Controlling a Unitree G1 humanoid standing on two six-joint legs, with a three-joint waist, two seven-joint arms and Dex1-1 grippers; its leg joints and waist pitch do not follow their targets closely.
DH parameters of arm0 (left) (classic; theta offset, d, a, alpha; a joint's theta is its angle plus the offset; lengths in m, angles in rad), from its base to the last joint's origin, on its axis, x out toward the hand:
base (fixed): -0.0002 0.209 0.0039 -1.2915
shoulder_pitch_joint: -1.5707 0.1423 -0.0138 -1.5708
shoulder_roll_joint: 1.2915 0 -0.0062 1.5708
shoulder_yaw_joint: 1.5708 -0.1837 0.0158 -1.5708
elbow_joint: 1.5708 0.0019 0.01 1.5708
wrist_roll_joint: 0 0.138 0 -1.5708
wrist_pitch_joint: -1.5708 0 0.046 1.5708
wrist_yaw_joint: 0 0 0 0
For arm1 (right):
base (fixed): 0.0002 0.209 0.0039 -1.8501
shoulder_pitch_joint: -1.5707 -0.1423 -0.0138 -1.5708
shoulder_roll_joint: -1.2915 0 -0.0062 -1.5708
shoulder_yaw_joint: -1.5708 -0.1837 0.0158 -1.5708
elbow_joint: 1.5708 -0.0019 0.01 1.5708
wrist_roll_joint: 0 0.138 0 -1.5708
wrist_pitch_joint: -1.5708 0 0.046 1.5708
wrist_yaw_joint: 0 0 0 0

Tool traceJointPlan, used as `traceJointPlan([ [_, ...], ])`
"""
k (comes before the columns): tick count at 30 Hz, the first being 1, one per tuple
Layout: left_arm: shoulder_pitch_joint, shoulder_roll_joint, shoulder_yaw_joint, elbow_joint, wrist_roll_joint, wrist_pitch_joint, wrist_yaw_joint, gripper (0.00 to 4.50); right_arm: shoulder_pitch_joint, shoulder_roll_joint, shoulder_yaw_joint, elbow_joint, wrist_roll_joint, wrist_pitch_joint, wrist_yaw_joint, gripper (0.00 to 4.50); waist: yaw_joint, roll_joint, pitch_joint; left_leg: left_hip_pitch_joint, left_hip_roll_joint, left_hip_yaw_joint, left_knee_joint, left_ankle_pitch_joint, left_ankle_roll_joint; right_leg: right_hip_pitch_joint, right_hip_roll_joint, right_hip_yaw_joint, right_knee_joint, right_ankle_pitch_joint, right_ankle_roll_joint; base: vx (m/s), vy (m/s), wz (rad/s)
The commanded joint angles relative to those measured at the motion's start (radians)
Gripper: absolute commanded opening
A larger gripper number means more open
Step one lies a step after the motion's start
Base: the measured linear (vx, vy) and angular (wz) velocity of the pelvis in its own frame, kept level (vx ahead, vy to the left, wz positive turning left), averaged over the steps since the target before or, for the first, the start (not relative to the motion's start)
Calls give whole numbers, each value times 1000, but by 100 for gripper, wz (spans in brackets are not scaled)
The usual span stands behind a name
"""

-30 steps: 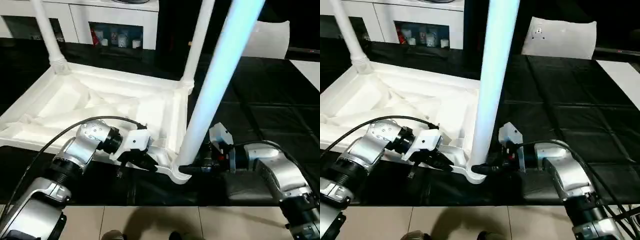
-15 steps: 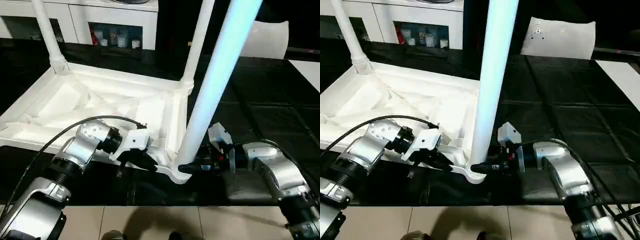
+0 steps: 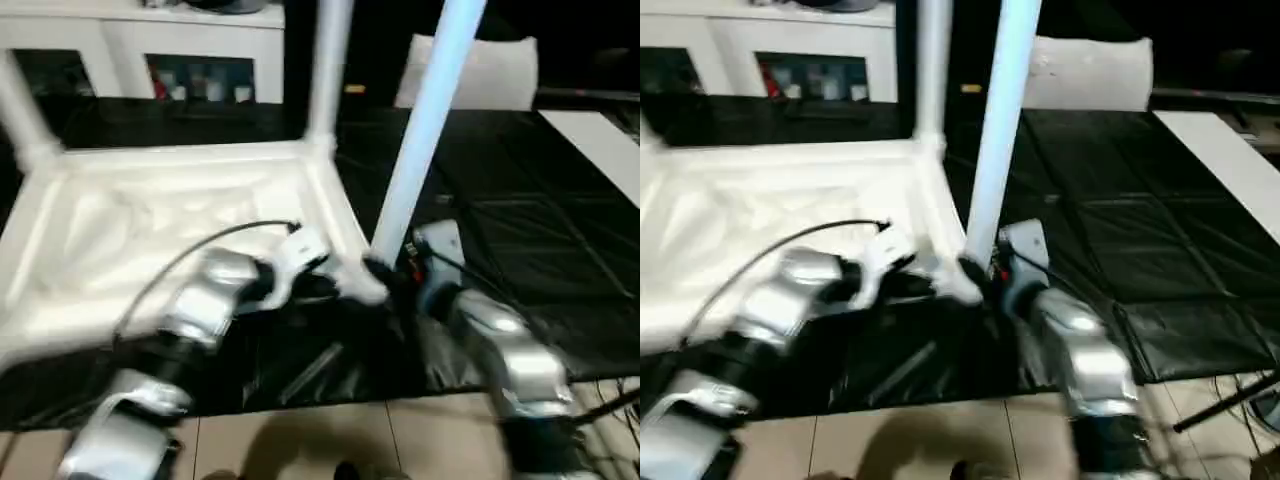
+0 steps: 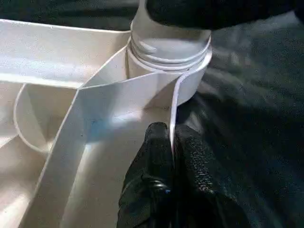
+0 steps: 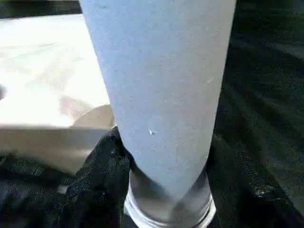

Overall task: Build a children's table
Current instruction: Rotate leg to tighten

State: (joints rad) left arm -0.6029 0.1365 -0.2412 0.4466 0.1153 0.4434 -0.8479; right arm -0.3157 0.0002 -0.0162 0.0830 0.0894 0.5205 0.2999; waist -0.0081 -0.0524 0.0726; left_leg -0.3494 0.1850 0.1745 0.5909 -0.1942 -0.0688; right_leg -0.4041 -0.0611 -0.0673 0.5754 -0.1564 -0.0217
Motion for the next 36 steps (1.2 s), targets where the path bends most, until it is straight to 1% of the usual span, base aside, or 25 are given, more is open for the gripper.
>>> traceJointPlan([
  [1, -42, -110, 16, -23, -27, 1, 143, 0, -14, 114, 122, 40, 53, 23, 22, 197, 0, 0, -51, 5, 34, -24, -77, -303, 19, 27, -81, 41, -103, -590, -77, 0, 0, 0],
  [2, -43, -115, 14, -24, -18, 2, 153, 0, -20, 123, 115, 45, 55, 10, 15, 197, 0, 0, -51, 4, 35, -24, -77, -297, 22, 26, -81, 43, -102, -578, -77, 0, 0, 0],
  [3, -44, -115, 9, -23, -12, -4, 153, 0, -24, 126, 109, 47, 60, -3, 17, 232, 0, 1, -51, 4, 36, -23, -78, -293, 26, 26, -81, 43, -102, -568, -77, 0, 0, 0],
  [5, -43, -111, -1, -29, -3, -4, 147, 0, -23, 121, 103, 36, 52, -17, 26, 266, 2, 3, -54, -2, 36, -22, -80, -261, 37, 33, -79, 46, -95, -499, -87, 0, 0, 0],
  [7, -36, -89, -13, -34, 4, -15, 119, 0, -8, 92, 102, 17, 49, -32, 57, 269, 4, 4, -55, -3, 37, -19, -81, -245, 44, 35, -78, 48, -90, -453, -100, 0, 0, 0],
  [9, -23, -55, -22, -44, 0, -37, 79, 0, 16, 52, 93, -8, 56, -43, 83, 303, 9, 4, -58, -4, 39, -17, -80, -217, 53, 40, -78, 51, -84, -404, -118, 0, 0, 0],
  [11, -6, -9, -33, -53, -7, -69, 21, 0, 45, -5, 88, -39, 57, -71, 136, 323, 13, 4, -63, -8, 40, -17, -79, -176, 63, 48, -79, 51, -74, -335, -135, 0, 0, 0],
  [12, 5, 18, -39, -60, -11, -95, -16, 0, 60, -34, 79, -57, 63, -79, 164, 323, 13, 3, -66, -9, 41, -15, -77, -147, 73, 50, -78, 53, -67, -271, -155, 0, 0, 0],
  [13, 14, 43, -45, -66, -10, -112, -45, 0, 69, -66, 72, -66, 71, -97, 200, 336, 15, 3, -68, -10, 41, -13, -75, -134, 79, 52, -78, 53, -63, -242, -163, 0, 0, 0],
  [14, 21, 59, -48, -70, -8, -122, -64, 0, 75, -88, 68, -71, 76, -110, 225, 348, 13, 2, -67, -14, 40, -13, -75, -117, 91, 55, -77, 52, -60, -218, -175, 0, 0, 0],
  [15, 21, 59, -48, -70, -8, -122, -64, 0, 75, -88, 68, -71, 76, -110, 225, 361, 14, 3, -65, -14, 40, -10, -73, -119, 95, 55, -79, 52, -63, -229, -179, 0, 0, 0],
  [16, 28, 81, -51, -75, -10, -138, -91, 0, 80, -123, 63, -73, 79, -127, 263, 361, 14, 4, -64, -13, 40, -10, -73, -121, 95, 54, -80, 52, -64, -240, -180, 0, 0, 0],
  [17, 34, 98, -51, -79, -19, -155, -118, 0, 83, -156, 59, -73, 82, -137, 303, 369, 17, 1, -65, -12, 41, -10, -72, -125, 92, 55, -80, 51, -65, -265, -178, 0, 0, 0],
  [18, 39, 110, -51, -83, -25, -167, -139, 0, 86, -181, 57, -73, 85, -143, 335, 380, 17, 0, -64, -12, 42, -10, -73, -122, 90, 55, -79, 51, -64, -269, -179, 0, 0, 0],
  [19, 49, 143, -62, -90, -40, -208, -197, 0, 88, -235, 55, -74, 96, -152, 405, 401, 19, 0, -63, -12, 43, -11, -73, -127, 92, 54, -78, 50, -65, -277, -180, 0, 0, 0],
  [21, 54, 162, -71, -91, -51, -234, -234, 0, 87, -265, 56, -73, 107, -155, 448, 414, 18, -1, -61, -10, 45, -10, -74, -137, 92, 52, -79, 51, -64, -286, -181, 0, 0, 0],
  [22, 57, 196, -92, -83, -59, -281, -299, 0, 84, -317, 65, -68, 127, -167, 531, 424, 20, -4, -61, -5, 46, -8, -73, -144, 94, 49, -78, 51, -65, -292, -182, 0, 0, 0],
  [23, 58, 201, -95, -81, -60, -288, -308, 0, 84, -324, 66, -67, 129, -169, 541, 435, 24, -3, -60, -4, 46, -9, -72, -147, 96, 49, -79, 51, -65, -294, -182, 0, 0, 0],
  [24, 56, 230, -111, -67, -65, -331, -369, 0, 76, -369, 76, -59, 145, -182, 622, 435, 25, 0, -59, -6, 46, -10, -74, -147, 96, 49, -78, 51, -63, -289, -183, 0, 0, 0],
  [26, 52, 250, -117, -54, -80, -359, -432, 0, 63, -405, 86, -44, 157, -204, 691, 435, 31, -1, -58, -3, 47, -8, -73, -159, 95, 48, -79, 51, -65, -308, -181, 0, 0, 0],
  [27, 50, 256, -120, -52, -83, -361, -450, 0, 57, -417, 91, -36, 160, -212, 714, 435, 35, 2, -57, 0, 48, -8, -74, -158, 93, 46, -79, 52, -65, -308, -182, 0, 0, 0],
  [29, 40, 282, -140, -43, -85, -384, -517, 0, 34, -447, 110, -9, 169, -228, 789, 435, 42, 2, -56, 3, 51, -8, -75, -163, 81, 43, -79, 52, -63, -300, -193, 0, 0, 0],
  [32, 32, 293, -152, -34, -92, -402, -555, 0, 18, -463, 124, 8, 182, -230, 840, 435, 45, 3, -57, 5, 52, -8, -75, -164, 77, 43, -80, 53, -59, -287, -203, 0, 0, 0],
  [35, 20, 307, -176, -21, -102, -437, -620, 0, -10, -474, 141, 37, 200, -234, 906, 399, 48, -1, -59, 1, 50, -8, -74, -154, 78, 49, -81, 52, -58, -273, -208, 0, 0, 0],
  [36, 19, 309, -180, -19, -103, -440, -629, 0, -15, -475, 145, 40, 204, -232, 918, 399, 48, -1, -59, 1, 50, -8, -74, -152, 80, 48, -81, 52, -57, -270, -209, 0, 0, 0],
])
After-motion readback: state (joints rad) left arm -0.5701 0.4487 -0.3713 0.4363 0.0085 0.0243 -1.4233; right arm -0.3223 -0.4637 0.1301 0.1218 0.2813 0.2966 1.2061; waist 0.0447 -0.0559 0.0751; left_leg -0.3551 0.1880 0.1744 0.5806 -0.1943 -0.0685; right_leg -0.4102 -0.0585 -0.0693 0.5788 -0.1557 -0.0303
